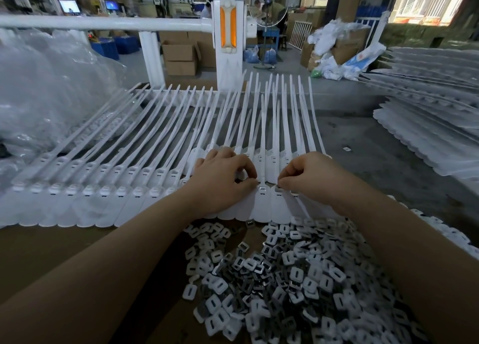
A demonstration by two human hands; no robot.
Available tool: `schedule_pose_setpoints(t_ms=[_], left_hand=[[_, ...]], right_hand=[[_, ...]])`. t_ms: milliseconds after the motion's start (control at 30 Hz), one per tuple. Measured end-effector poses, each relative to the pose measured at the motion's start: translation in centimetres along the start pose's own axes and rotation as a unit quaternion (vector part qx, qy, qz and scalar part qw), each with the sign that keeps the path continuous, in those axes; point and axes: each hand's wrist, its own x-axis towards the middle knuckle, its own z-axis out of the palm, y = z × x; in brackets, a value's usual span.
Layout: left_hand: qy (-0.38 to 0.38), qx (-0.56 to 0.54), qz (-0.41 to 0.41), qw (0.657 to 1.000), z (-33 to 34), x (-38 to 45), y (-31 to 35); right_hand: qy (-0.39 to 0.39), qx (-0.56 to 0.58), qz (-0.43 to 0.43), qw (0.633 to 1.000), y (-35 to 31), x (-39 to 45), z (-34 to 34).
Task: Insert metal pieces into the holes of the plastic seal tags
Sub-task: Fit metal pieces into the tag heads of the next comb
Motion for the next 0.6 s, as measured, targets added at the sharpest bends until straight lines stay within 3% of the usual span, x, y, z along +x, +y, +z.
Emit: schedule_pose_setpoints(t_ms=[367,600], left_hand=[[0.001,0.003,0.001,1.000,-0.06,-0.14,0.11],[0.004,0.002,0.004,1.000,0.01,-0.19,0.13]], right_hand=[[-0.017,-0.035,-0.018,0.999,0.13,0.04,-0.18],[-0.014,0.013,-0.009,1.000,0.68,0.45,-0.44]])
